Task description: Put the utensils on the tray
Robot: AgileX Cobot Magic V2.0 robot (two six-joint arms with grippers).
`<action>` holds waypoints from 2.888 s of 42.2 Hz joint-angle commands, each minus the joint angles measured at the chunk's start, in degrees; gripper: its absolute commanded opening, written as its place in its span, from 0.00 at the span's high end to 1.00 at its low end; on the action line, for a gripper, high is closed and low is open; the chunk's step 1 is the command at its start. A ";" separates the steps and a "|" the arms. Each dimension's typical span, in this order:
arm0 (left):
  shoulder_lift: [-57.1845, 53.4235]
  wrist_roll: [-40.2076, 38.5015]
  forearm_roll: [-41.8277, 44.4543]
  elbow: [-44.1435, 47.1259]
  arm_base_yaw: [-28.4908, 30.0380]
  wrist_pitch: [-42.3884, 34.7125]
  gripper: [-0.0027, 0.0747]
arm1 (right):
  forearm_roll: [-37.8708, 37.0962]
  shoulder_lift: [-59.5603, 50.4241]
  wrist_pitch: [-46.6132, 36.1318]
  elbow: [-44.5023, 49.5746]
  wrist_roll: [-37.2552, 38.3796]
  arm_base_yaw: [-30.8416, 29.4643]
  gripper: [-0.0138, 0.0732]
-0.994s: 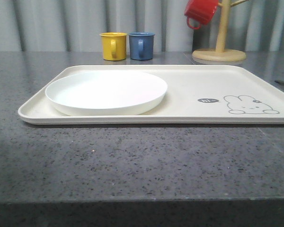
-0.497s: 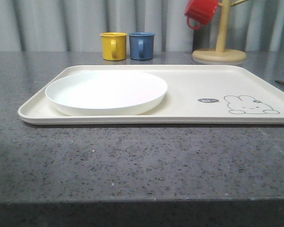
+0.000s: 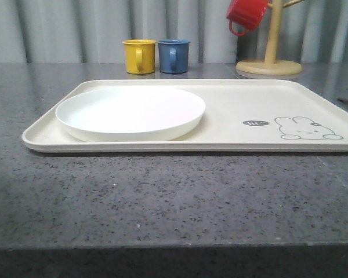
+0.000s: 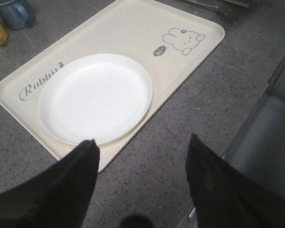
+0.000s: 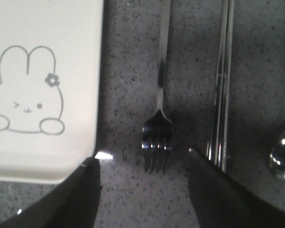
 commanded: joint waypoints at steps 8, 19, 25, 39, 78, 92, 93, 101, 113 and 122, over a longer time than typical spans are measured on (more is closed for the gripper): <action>-0.14 -0.65 -0.31 -1.37 -0.42 -3.94 0.44 | -0.83 11.72 -0.83 -10.04 -0.90 0.00 0.33; -0.14 -0.65 -0.31 -1.37 -0.42 -3.94 0.44 | -1.97 19.54 0.91 -14.71 -0.90 0.00 0.33; -0.14 -0.65 -0.31 -1.37 -0.42 -3.94 0.44 | -1.97 21.79 0.75 -15.03 -0.90 0.00 0.33; -0.14 -0.65 -0.31 -1.37 -0.42 -3.94 0.44 | -1.97 22.46 3.24 -15.03 -0.90 0.00 0.73; -0.14 -0.65 -0.31 -1.37 -0.42 -3.94 0.44 | 8.34 27.36 9.37 -29.04 13.39 18.56 0.92; -0.14 -0.65 -0.31 -1.37 -0.42 -3.94 0.44 | 8.56 31.15 2.41 -29.04 21.22 18.73 0.92; -0.14 -0.65 -0.31 -1.37 -0.42 -3.94 0.44 | 8.56 31.23 2.12 -29.04 21.22 18.73 0.92; -0.14 -0.65 -0.31 -1.37 -0.42 -3.94 0.44 | 8.61 31.31 1.67 -29.04 21.22 18.73 0.73; -0.14 -0.65 -0.31 -1.37 -0.42 -3.94 0.44 | 8.48 31.09 -0.36 -29.04 21.17 18.73 0.48; -0.14 -0.65 -0.31 -1.37 -0.42 -3.94 0.44 | 1.60 26.34 1.59 -29.04 18.52 18.73 0.48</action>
